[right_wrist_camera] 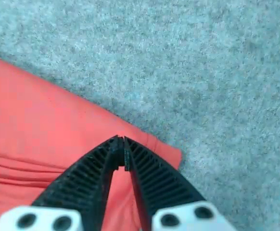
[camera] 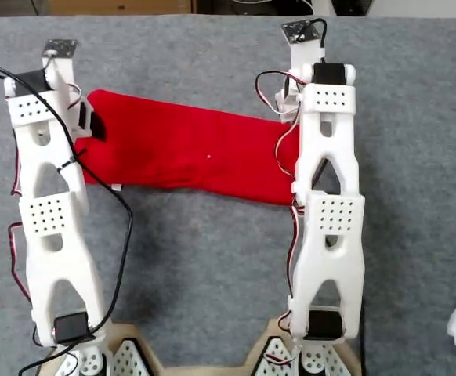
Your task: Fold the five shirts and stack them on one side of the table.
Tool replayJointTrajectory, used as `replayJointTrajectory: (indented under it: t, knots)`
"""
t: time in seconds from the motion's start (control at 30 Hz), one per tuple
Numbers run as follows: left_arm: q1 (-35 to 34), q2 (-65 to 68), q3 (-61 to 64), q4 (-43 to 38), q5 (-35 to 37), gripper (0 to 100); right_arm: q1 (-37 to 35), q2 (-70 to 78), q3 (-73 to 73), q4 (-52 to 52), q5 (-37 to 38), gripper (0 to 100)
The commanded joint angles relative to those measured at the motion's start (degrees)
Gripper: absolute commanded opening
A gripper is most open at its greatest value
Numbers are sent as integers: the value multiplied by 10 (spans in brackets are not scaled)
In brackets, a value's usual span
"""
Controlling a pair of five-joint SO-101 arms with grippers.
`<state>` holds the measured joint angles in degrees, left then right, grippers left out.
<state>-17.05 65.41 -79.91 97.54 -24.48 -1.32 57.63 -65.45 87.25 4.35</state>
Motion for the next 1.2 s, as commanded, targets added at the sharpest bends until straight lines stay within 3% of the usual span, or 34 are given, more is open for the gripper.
replayJointTrajectory:
  t: [0.0, 0.23, 0.53, 0.77, 1.1, 1.17]
  knots:
    - [-18, 16, -29, -58, -17, 268, 6, -4, -16, -9, 0, 5]
    - [-36, 40, -24, -92, -17, 268, 6, -3, -16, -10, 0, 5]
    - [14, 47, -1, -9, -17, 268, 7, -3, -17, -10, 0, 5]
    - [25, 58, 5, -9, -62, 261, 16, -3, -18, -11, 0, 5]
    - [22, 54, -1, -18, -62, 13, 19, -3, -19, -11, 0, 5]
    - [18, 52, -3, -39, -59, 23, 19, -3, -19, -11, 0, 5]
